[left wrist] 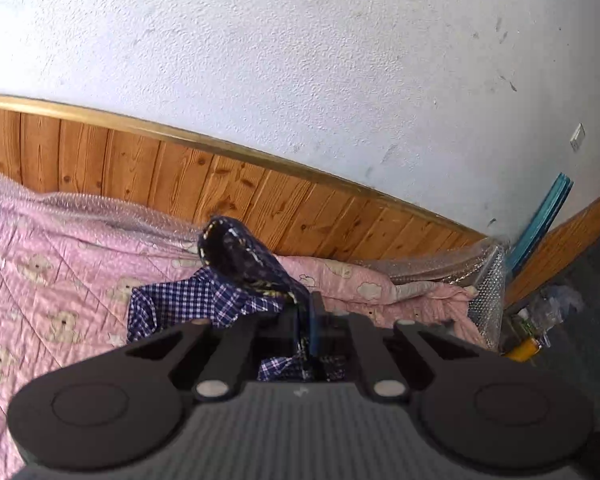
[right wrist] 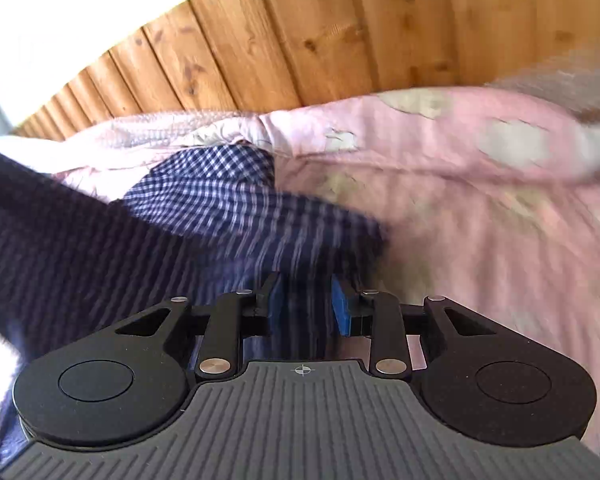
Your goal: Fold clothes
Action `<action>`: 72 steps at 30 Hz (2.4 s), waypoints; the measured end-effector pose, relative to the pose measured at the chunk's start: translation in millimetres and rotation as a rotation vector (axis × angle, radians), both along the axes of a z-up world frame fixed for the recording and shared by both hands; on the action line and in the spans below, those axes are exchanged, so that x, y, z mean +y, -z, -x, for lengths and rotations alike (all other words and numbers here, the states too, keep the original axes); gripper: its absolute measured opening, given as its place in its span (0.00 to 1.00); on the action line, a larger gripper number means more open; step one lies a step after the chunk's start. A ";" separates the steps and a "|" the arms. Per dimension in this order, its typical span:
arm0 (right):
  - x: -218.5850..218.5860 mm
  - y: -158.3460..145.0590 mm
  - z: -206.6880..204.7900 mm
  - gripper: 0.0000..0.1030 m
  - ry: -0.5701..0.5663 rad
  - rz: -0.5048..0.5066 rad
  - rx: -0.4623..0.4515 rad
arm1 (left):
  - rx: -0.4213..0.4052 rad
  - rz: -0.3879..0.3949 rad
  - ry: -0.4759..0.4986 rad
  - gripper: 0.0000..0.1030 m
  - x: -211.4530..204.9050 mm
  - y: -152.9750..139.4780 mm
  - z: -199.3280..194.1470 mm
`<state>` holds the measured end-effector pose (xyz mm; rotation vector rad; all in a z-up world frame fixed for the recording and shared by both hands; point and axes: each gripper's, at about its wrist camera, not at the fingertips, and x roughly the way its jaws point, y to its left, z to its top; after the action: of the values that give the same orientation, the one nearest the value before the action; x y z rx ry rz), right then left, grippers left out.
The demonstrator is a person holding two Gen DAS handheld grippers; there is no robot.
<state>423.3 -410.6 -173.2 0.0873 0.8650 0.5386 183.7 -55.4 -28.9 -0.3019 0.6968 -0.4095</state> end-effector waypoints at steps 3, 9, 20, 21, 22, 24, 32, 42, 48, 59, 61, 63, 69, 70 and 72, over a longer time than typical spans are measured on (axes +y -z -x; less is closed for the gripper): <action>20.0 27.5 -33.9 0.22 -0.036 0.045 0.019 | -0.018 -0.019 -0.021 0.06 -9.8 1.8 5.3; 7.5 0.7 -39.7 0.22 -0.006 0.000 0.055 | -0.079 -0.181 0.060 0.06 -47.5 -1.9 20.7; -57.4 53.4 14.7 0.25 0.019 -0.449 0.452 | -0.237 -0.507 0.495 0.05 -157.2 32.4 107.5; -66.4 56.5 13.4 0.30 0.052 -0.504 0.492 | -0.222 -0.532 0.527 0.05 -162.5 45.2 116.7; -70.6 58.6 15.4 0.35 0.050 -0.532 0.510 | -0.206 -0.557 0.558 0.05 -167.9 58.0 125.9; -75.5 63.8 18.9 0.40 0.049 -0.577 0.551 | -0.175 -0.607 0.622 0.05 -178.7 83.7 144.3; -66.4 42.6 14.2 0.58 -0.003 -0.592 0.519 | -0.086 -0.696 0.867 0.05 -213.4 147.5 210.8; -59.4 69.3 -14.8 0.57 0.110 -0.680 0.619 | 0.067 -0.687 0.878 0.05 -199.6 183.5 237.6; -42.3 55.4 -25.8 0.03 0.053 -0.584 0.529 | 0.085 -0.789 0.878 0.05 -175.8 184.4 240.2; -62.6 53.0 -23.9 0.01 0.116 -0.740 0.523 | 0.030 -0.924 0.613 0.04 -138.8 148.0 214.6; -63.2 41.6 -24.4 0.01 0.099 -0.791 0.486 | -0.022 -0.898 0.542 0.04 -128.3 119.2 206.2; -65.3 46.5 -25.3 0.01 0.119 -0.743 0.484 | -0.016 -0.795 0.579 0.04 -128.8 106.1 206.1; -67.9 75.5 -20.3 0.01 0.175 -0.605 0.522 | 0.220 -0.695 0.828 0.11 -169.8 197.1 225.3; -66.4 72.9 -20.2 0.01 0.168 -0.587 0.510 | 0.253 -0.663 0.839 0.17 -172.1 207.2 225.2; -63.4 67.7 -20.7 0.03 0.145 -0.553 0.492 | 0.288 -0.619 0.820 0.25 -170.6 217.7 223.9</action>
<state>444.0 -474.0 -241.0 0.8076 1.1539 0.6187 -40.1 -226.0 -246.7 0.5488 1.1827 -0.9042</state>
